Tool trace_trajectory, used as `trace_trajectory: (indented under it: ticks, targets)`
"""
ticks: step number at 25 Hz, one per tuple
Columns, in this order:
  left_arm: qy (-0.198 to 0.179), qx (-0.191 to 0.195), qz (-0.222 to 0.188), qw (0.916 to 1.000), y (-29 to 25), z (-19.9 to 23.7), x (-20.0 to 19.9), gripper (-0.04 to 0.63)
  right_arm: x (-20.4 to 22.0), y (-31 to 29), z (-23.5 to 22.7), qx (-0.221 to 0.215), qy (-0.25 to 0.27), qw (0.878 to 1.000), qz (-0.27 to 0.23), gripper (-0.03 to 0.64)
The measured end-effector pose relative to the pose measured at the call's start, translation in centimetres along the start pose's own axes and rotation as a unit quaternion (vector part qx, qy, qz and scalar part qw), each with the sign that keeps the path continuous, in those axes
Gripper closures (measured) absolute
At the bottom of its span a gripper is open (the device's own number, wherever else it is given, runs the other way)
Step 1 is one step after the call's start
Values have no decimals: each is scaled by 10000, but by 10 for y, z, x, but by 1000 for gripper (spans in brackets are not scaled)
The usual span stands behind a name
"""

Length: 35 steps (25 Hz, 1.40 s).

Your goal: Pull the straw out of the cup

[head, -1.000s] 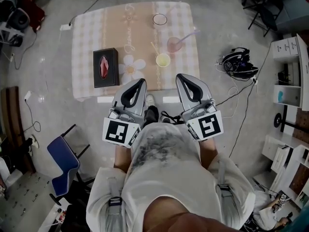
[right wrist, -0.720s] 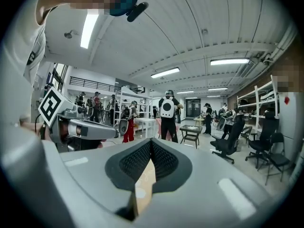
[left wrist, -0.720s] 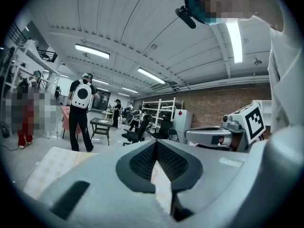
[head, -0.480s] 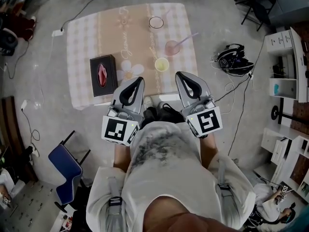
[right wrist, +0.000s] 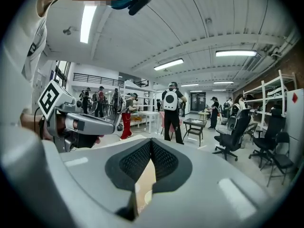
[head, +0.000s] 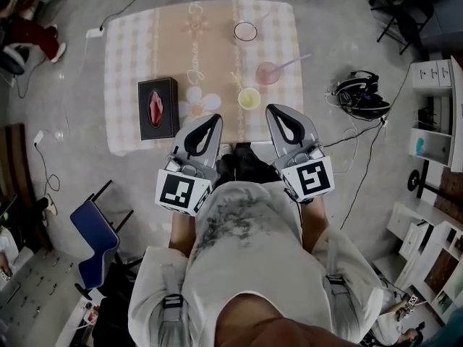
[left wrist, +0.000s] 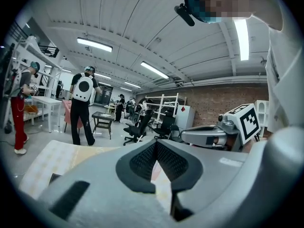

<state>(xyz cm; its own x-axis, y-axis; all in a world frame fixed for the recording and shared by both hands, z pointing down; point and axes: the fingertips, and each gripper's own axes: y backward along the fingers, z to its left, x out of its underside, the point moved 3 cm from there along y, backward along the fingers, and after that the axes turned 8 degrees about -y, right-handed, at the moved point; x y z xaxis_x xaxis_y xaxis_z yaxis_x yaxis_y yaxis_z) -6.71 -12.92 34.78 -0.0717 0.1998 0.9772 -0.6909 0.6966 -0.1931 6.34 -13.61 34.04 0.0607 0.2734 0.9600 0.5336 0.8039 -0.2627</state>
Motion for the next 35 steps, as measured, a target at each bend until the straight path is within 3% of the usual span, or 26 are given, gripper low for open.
trace_trajectory:
  ticks: [7,12,24,30,35]
  targets:
    - [60,-188,170,9997,-19,6,9,591,11,-19,-11,-309,-69,9994,151,607]
    - [143,-209,224,9994,-31,9,17,591,8,-33,-19,-439,40,9990,-35,607]
    - [309,-172,598,9976,-45,17,43,591,40,-57,-28,-525,117,9977,408,592]
    - [446,-207,567,9972,-52,21,54,591,57,-65,-34,-466,-55,9960,762,584]
    - [455,-210,598,9970,-60,22,62,591,67,-75,-39,-548,99,9952,806,578]
